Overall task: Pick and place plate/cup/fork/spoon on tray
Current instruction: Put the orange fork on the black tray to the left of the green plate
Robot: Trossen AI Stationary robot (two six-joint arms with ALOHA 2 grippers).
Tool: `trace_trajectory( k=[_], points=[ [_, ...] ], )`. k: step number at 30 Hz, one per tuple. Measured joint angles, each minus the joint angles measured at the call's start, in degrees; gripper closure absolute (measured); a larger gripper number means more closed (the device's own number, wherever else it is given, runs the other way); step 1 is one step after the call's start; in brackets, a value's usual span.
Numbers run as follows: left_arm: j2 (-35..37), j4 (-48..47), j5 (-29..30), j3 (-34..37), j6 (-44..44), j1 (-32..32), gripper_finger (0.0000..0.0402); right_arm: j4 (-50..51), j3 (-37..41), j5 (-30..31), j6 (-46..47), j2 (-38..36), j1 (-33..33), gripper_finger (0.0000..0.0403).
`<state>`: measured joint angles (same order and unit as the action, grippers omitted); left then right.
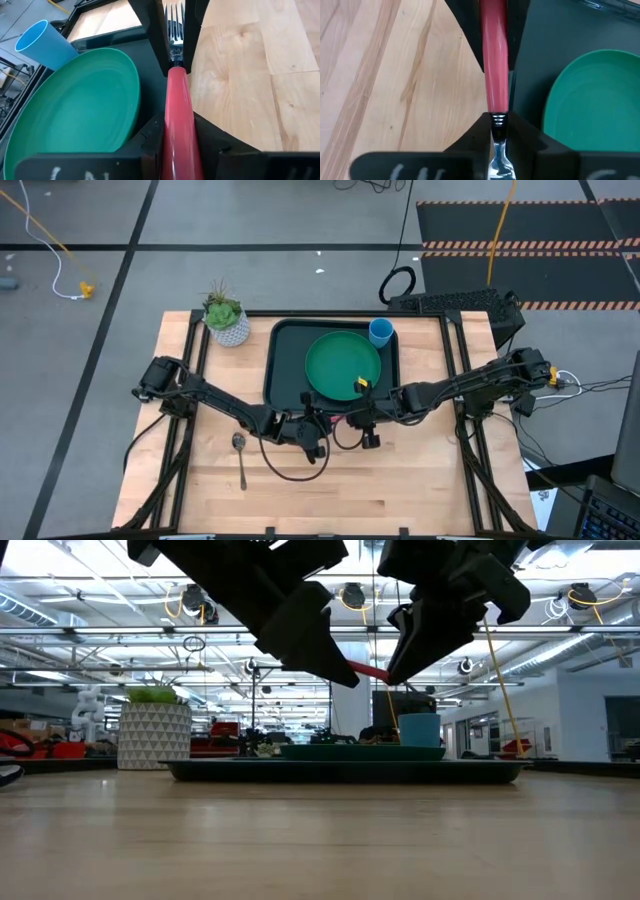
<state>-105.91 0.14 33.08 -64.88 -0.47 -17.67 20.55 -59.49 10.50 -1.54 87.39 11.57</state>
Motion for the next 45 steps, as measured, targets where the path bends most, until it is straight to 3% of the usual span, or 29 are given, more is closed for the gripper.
trace_trajectory(
  k=[7,17,26,39,45],
  points=[
    [0.1,-0.4,0.0,0.0,-1.6,0.0,0.0339,-1.2,0.0,0.2,0.0,-0.9,0.0,0.0294],
    [1.3,-5.6,-0.2,0.0,-5.5,0.1,0.0338,-0.4,0.1,0.4,1.6,-10.2,0.1,0.0228],
    [7.8,-17.7,3.7,-0.1,-14.4,1.0,0.0331,-3.1,7.8,7.8,3.4,-20.1,2.2,0.0228],
    [16.5,-38.1,12.8,-0.1,-35.1,2.3,0.0332,-14.5,23.1,7.7,-1.2,-25.9,3.8,0.0229],
    [18.1,-47.5,14.0,-0.1,-44.2,3.2,0.0339,-23.0,29.0,7.5,-2.7,-26.3,3.8,0.0229]
  ],
)
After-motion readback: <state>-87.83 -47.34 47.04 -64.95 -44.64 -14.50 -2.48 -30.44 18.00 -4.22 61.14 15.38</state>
